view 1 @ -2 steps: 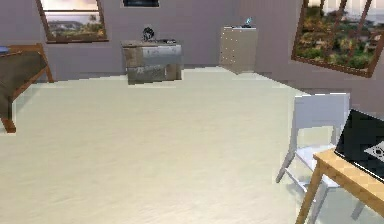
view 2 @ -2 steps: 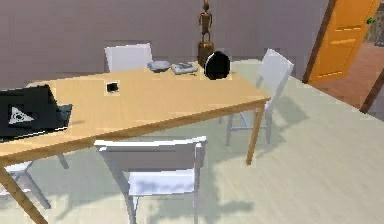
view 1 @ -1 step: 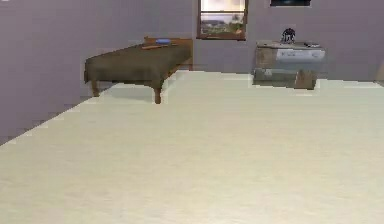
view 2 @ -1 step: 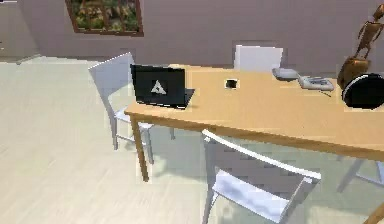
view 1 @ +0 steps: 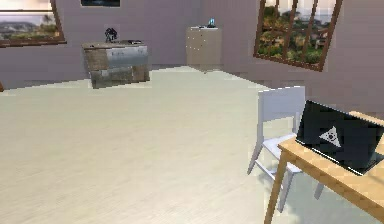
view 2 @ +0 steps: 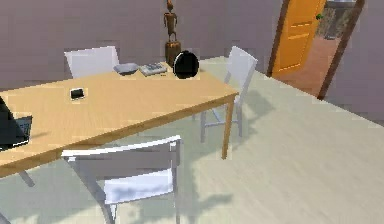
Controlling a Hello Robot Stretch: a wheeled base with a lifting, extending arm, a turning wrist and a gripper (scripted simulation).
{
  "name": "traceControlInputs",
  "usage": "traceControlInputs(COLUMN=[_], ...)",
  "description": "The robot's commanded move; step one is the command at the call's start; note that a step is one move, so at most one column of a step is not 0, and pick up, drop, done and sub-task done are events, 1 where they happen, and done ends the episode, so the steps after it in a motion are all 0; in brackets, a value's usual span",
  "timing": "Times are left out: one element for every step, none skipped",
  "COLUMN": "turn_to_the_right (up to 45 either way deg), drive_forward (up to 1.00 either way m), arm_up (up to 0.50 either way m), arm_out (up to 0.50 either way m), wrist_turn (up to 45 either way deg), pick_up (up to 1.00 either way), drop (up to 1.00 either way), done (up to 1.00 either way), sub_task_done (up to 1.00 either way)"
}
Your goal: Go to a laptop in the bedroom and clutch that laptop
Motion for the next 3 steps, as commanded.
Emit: traceControlInputs(turn_to_the_right=[12.0, 3.0, 0.0], drive_forward=[0.00, 0.00, 1.00], arm_up=[0.00, 0.00, 0.00], arm_out=[0.00, 0.00, 0.00], wrist_turn=[0.0, 0.0, 0.0], pick_up=[0.00, 0.00, 0.00], drop=[0.00, 0.00, 0.00], done=[0.00, 0.00, 0.00], sub_task_done=[0.00, 0.00, 0.00])
